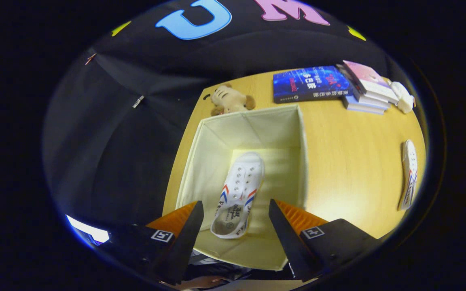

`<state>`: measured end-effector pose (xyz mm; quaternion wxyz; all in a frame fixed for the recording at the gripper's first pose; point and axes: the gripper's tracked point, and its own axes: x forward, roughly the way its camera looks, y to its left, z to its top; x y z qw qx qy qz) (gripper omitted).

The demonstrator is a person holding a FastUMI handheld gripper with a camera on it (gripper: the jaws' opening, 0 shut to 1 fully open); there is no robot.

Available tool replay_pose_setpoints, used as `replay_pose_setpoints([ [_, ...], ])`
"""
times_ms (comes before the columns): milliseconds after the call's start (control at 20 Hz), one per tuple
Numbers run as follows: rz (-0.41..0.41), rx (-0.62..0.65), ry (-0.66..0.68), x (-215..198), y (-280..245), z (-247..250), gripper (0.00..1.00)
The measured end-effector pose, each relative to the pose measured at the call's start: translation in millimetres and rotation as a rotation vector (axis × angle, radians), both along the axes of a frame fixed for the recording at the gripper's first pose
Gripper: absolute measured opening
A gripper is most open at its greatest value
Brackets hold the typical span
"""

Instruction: Open the storage box then place both shoes into the box .Put the left shoe in first, then the right shoe, with the right side of both shoes facing outward in a uniform manner.

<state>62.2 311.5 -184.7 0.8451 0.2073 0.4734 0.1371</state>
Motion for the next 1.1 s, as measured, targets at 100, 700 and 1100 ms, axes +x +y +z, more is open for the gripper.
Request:
replay_pose_setpoints([
  [100, -0.021, -0.043, -0.057, -5.0, -37.9, 12.7, 0.99],
  [700, -0.215, -0.341, -0.095, -61.0, -309.9, -25.9, 0.99],
  [1100, -0.288, -0.378, 0.032, -80.4, -434.0, -94.3, 0.99],
])
